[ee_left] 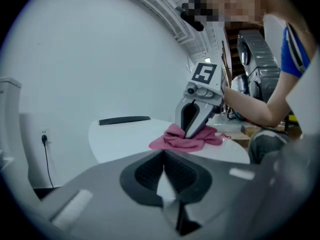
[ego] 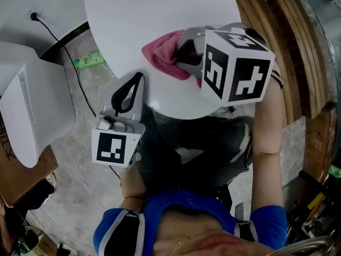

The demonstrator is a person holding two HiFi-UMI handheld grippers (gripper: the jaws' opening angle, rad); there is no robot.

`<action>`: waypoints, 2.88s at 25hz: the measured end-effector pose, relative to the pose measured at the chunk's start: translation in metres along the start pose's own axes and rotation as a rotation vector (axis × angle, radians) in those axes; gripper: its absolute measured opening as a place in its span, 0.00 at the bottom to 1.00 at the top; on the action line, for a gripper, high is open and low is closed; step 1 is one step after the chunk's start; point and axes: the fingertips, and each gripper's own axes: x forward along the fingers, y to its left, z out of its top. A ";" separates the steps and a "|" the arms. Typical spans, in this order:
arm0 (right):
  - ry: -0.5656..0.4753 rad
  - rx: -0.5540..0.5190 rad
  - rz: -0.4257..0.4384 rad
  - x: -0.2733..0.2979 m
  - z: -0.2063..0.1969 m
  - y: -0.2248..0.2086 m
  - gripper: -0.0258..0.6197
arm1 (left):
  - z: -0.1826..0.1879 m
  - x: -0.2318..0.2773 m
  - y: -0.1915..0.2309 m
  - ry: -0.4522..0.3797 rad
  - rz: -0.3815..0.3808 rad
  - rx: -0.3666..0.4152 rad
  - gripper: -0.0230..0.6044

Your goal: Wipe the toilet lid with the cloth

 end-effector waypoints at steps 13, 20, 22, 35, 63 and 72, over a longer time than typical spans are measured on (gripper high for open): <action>0.042 0.068 -0.020 -0.010 -0.021 -0.004 0.06 | 0.000 0.000 0.001 -0.002 0.001 0.004 0.04; 0.073 0.102 -0.020 -0.014 -0.033 -0.006 0.06 | 0.001 0.000 0.001 -0.011 -0.012 -0.019 0.04; 0.077 0.106 -0.022 -0.015 -0.035 -0.007 0.06 | 0.000 0.000 0.001 -0.006 -0.009 -0.008 0.04; 0.097 0.140 -0.056 -0.024 -0.054 -0.007 0.06 | 0.000 0.002 0.000 0.013 -0.004 0.022 0.04; -0.120 0.382 -0.271 -0.045 -0.086 0.004 0.06 | 0.002 0.002 0.000 0.012 -0.049 0.019 0.04; -0.103 0.381 -0.235 -0.041 -0.081 0.006 0.06 | 0.005 0.001 0.006 -0.055 -0.057 -0.027 0.04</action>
